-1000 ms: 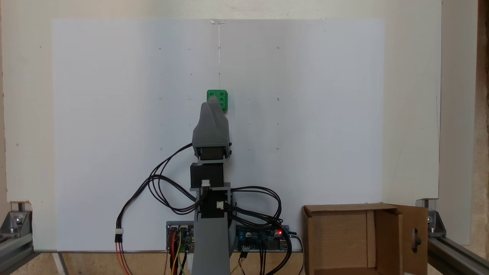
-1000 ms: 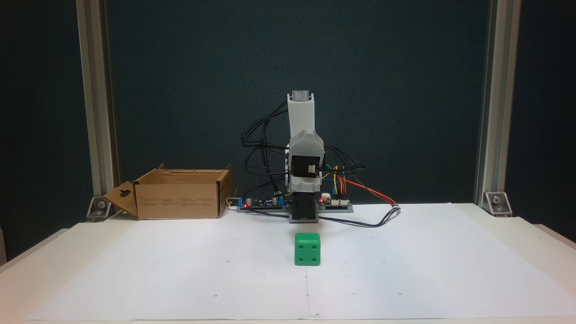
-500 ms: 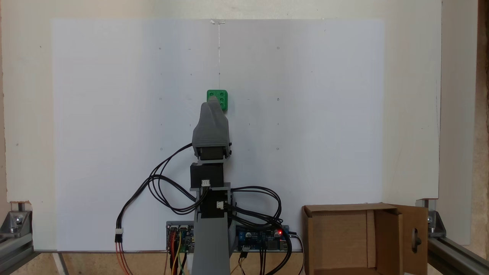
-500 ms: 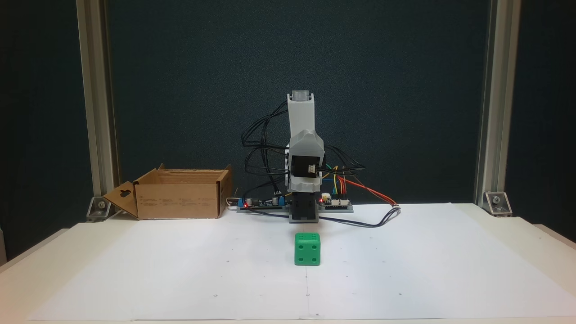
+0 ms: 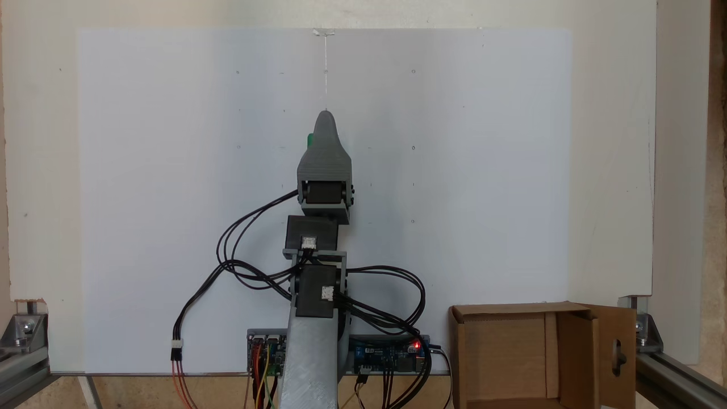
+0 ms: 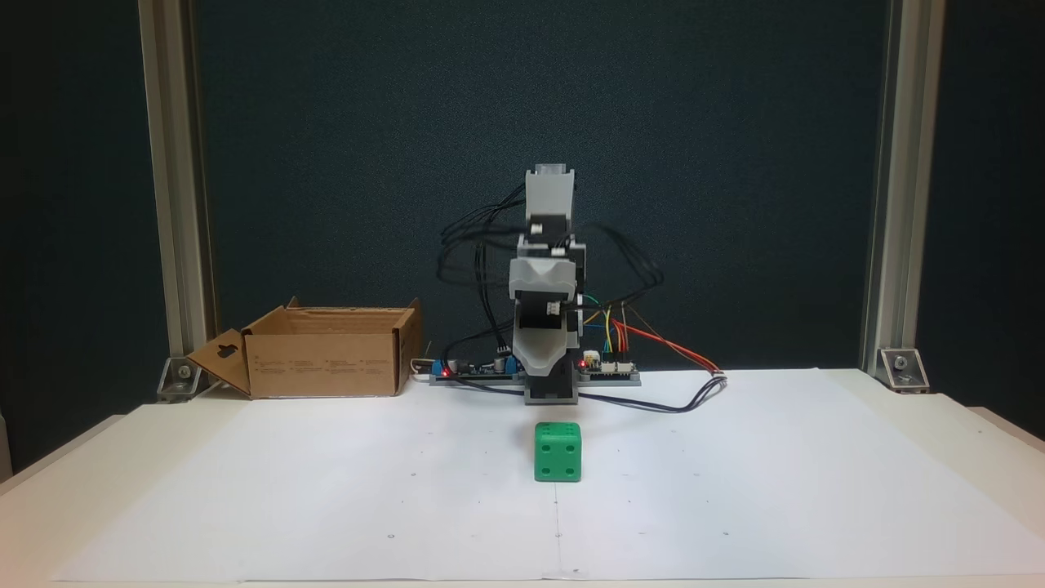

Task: Grasp a green dice and put it in the bin.

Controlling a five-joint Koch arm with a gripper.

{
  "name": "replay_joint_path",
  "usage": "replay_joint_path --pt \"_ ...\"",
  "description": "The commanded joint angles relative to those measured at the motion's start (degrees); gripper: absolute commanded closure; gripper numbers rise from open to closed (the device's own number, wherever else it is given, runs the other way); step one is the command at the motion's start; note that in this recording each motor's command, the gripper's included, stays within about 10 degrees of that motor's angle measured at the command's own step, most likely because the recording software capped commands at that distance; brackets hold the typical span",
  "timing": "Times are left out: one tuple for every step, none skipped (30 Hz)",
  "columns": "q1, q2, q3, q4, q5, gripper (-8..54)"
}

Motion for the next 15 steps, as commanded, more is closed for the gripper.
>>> replay_joint_path --pt "0.2 6.3 -7.1 8.9 -1.8 2.3" --pt "0.1 6.3 -9.4 12.9 -1.0 2.3" --pt "-0.1 6.3 -11.9 16.7 -0.4 2.3" --pt "-0.4 6.3 -14.2 20.5 0.4 2.3" --pt "-0.6 6.2 -16.7 24.3 1.1 2.4" --pt "-0.6 6.2 -18.9 28.1 1.8 2.4" --pt "-0.8 6.2 -20.4 35.4 2.2 2.4" --pt "-2.0 6.1 -22.1 36.5 2.4 2.4" --pt "-3.2 6.1 -22.8 39.8 2.4 2.4" --pt "-4.0 6.1 -23.6 43.7 2.4 2.4" --pt "-4.8 6.1 -24.3 47.4 2.4 2.4" --pt "-5.4 5.9 -25.0 51.3 2.5 2.4" --pt "-5.6 5.9 -25.7 54.6 2.5 2.5" --pt "-6.2 5.8 -26.2 58.6 2.8 2.5" --pt "-6.7 5.8 -26.6 60.5 2.9 2.5"
